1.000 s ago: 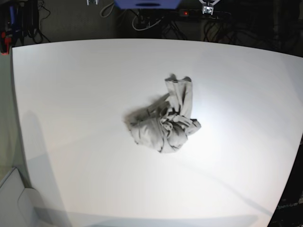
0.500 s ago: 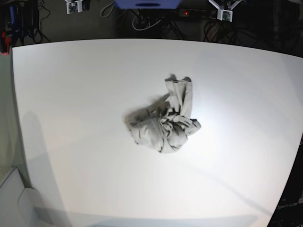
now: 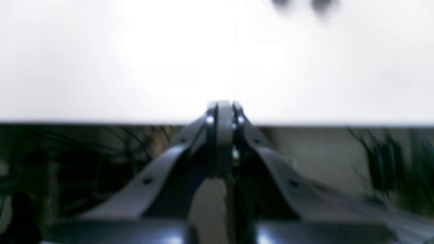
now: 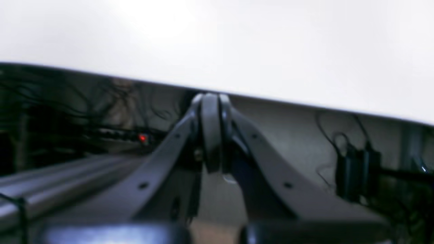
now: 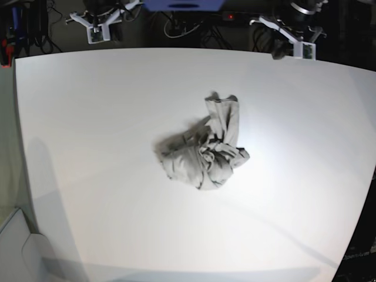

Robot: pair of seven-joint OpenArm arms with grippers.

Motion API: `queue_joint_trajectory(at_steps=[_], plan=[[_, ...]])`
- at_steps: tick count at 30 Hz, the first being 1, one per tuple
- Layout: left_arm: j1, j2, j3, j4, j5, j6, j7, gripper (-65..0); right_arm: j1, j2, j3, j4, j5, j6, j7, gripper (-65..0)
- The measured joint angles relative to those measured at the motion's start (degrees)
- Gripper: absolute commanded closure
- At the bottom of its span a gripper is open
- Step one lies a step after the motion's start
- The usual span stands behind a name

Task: Layout the t-shirt on the table in an organized manner, then fold the t-shirt properly
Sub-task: 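Move the right gripper down toward the crumpled grey t-shirt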

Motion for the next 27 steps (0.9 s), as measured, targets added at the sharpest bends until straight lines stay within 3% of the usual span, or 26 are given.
queue_joint_trajectory(at_steps=[5, 15, 22, 27], plan=[[-0.83, 1.70, -3.80, 0.20, -0.17, -0.04, 0.35, -0.2, 3.91, -0.15, -4.68, -0.07, -0.02, 0.00, -0.63, 0.0], [-4.61, 2.19, -5.20, 0.26, -0.26, -0.07, 0.39, -0.2, 9.94, -0.13, -13.44, -0.02, -0.04, 0.00, -1.57, 0.0], [-6.05, 2.21, -5.27, 0.31, -0.24, -0.04, 0.28, -0.2, 19.69, -0.02, -19.23, -0.04, -0.24, 0.02, -14.88, 0.0], [-5.81, 2.21, -5.27, 0.31, -0.20, -0.07, 0.15, -0.2, 26.16, -0.24, -23.17, -0.07, -0.31, 0.00, -20.37, 0.0]])
